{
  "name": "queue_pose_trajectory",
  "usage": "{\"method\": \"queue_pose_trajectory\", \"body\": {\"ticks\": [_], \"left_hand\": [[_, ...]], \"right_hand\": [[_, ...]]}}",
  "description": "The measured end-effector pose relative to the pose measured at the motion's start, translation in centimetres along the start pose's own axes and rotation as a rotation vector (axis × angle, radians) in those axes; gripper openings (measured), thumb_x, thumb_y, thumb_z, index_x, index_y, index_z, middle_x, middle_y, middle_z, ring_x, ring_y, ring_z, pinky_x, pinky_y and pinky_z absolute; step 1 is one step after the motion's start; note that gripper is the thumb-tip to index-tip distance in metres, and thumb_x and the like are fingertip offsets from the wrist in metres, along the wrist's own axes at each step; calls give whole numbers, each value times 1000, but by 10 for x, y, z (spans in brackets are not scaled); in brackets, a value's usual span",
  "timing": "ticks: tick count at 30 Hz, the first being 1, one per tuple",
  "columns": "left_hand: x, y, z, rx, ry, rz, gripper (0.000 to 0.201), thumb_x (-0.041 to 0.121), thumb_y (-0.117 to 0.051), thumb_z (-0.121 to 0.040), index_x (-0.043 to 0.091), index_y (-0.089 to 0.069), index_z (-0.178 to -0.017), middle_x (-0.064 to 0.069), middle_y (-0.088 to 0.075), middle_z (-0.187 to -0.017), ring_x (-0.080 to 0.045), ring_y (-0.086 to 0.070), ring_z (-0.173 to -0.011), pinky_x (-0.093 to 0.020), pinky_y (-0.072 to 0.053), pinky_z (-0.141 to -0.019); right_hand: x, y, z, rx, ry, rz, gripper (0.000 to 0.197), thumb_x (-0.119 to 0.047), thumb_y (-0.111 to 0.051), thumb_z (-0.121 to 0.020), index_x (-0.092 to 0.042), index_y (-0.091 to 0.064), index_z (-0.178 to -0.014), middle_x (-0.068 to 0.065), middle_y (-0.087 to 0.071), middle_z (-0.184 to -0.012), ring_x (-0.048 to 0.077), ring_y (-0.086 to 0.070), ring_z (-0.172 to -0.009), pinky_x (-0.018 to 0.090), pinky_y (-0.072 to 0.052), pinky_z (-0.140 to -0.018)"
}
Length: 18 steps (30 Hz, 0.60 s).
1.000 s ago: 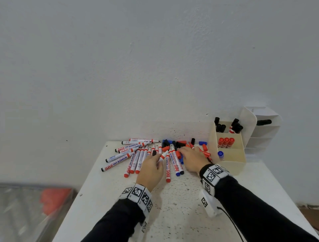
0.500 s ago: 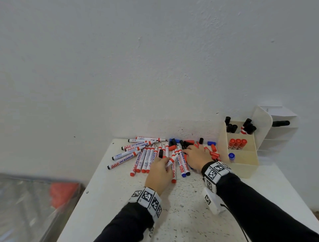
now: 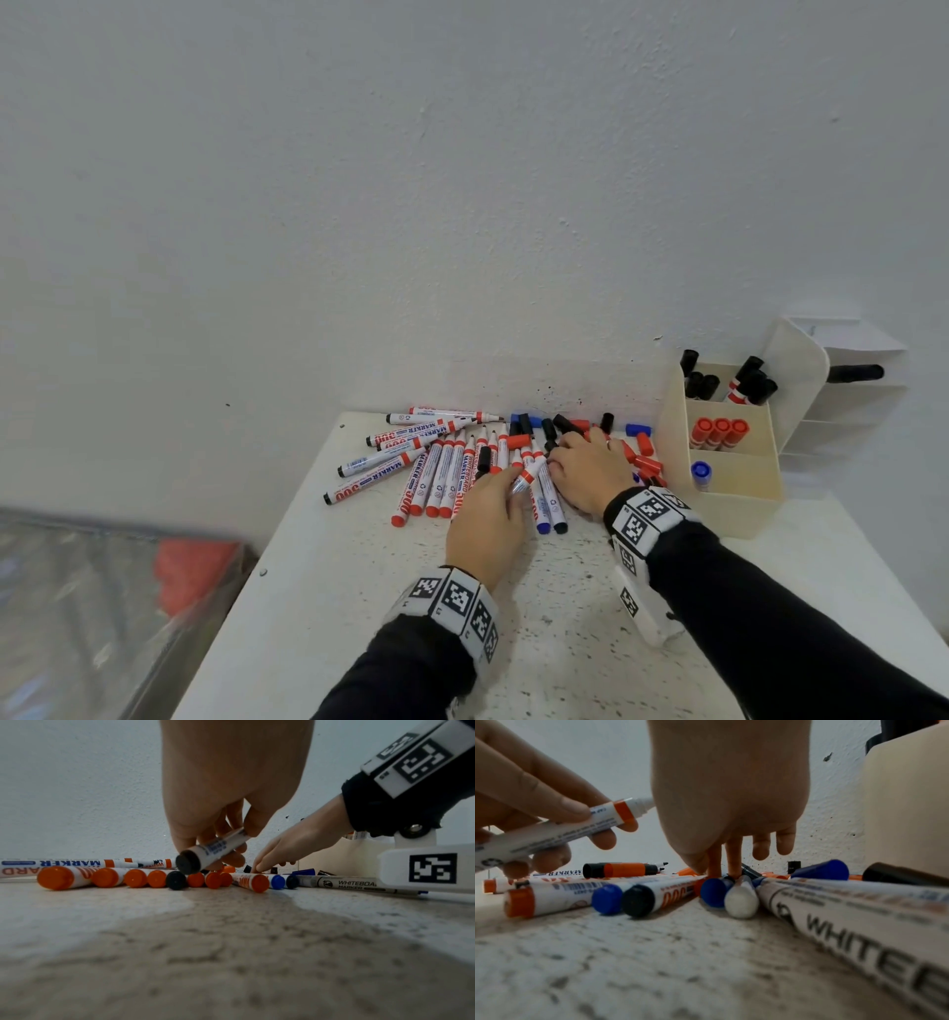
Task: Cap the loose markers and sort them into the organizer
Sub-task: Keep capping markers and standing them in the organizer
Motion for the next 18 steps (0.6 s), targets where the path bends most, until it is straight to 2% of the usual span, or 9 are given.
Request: {"method": "queue_pose_trajectory", "body": {"ticks": [6, 7, 9, 11, 13, 15, 16, 18], "left_hand": [[1, -2, -1, 14, -4, -14, 39, 20, -41, -97, 20, -43, -136, 2, -52, -130, -10, -50, -116, -23, -42, -96], [0, -2, -1, 15, 3, -17, 40, 20, -41, -97, 20, -43, -137, 2, -52, -130, -10, -51, -115, -23, -43, -97], [-2, -1, -2, 17, 19, -35, 40, 22, -40, -98, 21, -42, -138, 1, -51, -132, -12, -51, -115, -27, -45, -98], [-3, 0, -2, 29, 21, -76, 40, 23, -38, -98, 22, -41, -138, 0, -51, -132, -12, -52, -115, -26, -45, -97], [-2, 3, -1, 51, 10, -118, 40, 23, -37, -99, 21, -40, -139, 1, -50, -133, -12, -50, -116, -25, -44, -95], [-3, 4, -1, 61, 15, -133, 40, 22, -36, -99, 21, -40, -139, 1, -49, -133, -12, -50, -115, -24, -44, -93], [-4, 5, -2, 61, 16, -139, 40, 21, -36, -99, 21, -40, -139, 0, -51, -130, -12, -51, -112, -24, -44, -92], [-3, 3, -2, 45, 12, -139, 41, 20, -37, -98, 21, -41, -139, -1, -53, -124, -12, -52, -107, -24, -45, -89]], "right_hand": [[8, 30, 6, 255, -21, -254, 17, -22, -47, -93, -18, -61, -103, 0, -58, -110, 18, -51, -106, 31, -45, -89], [11, 34, 8, 286, -35, -327, 15, -18, -49, -93, -17, -60, -102, 1, -58, -107, 18, -53, -102, 30, -47, -87], [17, 41, 11, 328, -67, -519, 20, -13, -47, -94, -16, -55, -112, 4, -55, -113, 20, -54, -104, 30, -47, -89], [16, 46, 15, 310, -53, -686, 28, -11, -40, -97, -15, -51, -122, 6, -52, -121, 19, -52, -110, 25, -41, -92], [9, 50, 20, 269, -9, -777, 28, -12, -35, -99, -13, -56, -118, 5, -56, -116, 14, -53, -102, 20, -38, -86], [1, 50, 27, 197, 28, -828, 28, -15, -34, -99, -12, -60, -110, 5, -61, -100, 16, -56, -80, 25, -46, -71], [-3, 49, 28, 163, 41, -836, 28, -16, -34, -99, -14, -60, -108, 5, -62, -94, 19, -56, -74, 31, -48, -70], [-6, 46, 34, 114, 63, -831, 28, -17, -33, -100, -14, -59, -107, 3, -60, -90, 23, -58, -76, 34, -49, -74]]}}
Point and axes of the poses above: each hand's wrist, its own z-axis away from the middle knuckle, its own y-axis out of the back of the hand, x = y × z, the point moved 9 cm from there along -z, towards the middle knuckle
